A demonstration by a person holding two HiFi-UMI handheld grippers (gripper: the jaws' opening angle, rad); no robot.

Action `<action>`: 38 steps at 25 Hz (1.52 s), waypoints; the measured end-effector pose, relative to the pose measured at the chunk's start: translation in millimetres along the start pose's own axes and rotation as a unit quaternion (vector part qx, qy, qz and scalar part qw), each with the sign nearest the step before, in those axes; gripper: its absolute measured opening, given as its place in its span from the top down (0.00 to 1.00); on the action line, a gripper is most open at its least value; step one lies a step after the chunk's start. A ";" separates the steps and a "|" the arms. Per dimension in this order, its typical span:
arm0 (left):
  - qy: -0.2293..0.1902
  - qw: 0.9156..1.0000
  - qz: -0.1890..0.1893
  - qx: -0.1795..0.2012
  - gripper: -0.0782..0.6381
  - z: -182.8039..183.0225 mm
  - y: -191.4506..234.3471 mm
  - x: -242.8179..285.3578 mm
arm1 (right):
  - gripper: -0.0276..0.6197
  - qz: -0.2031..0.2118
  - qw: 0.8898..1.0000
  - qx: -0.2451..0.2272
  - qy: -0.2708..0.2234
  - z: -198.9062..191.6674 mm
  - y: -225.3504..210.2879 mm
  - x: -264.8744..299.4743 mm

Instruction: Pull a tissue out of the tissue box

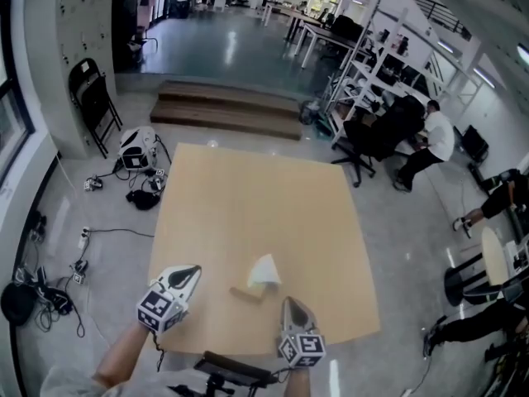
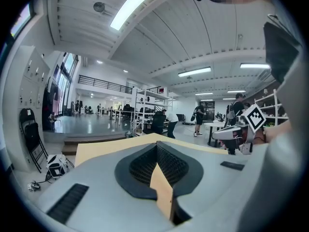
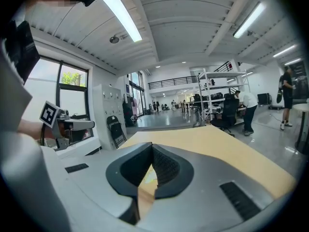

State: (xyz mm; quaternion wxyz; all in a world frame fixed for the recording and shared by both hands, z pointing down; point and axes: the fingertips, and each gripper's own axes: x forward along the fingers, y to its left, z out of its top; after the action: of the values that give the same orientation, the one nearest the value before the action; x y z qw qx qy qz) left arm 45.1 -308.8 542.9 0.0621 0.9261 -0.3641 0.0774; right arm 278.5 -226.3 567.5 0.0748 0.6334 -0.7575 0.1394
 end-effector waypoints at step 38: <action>0.104 0.993 -0.001 -0.062 0.88 -80.6 11.1 64.0 | 0.95 0.041 0.978 0.164 0.123 -116.4 -30.2 86.9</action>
State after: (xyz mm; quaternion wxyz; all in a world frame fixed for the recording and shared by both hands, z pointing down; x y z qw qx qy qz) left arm 75.8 -345.6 634.6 0.1564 0.9077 -0.3592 0.1502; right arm 284.6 -277.0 706.7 0.0562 0.5834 -0.7347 0.3417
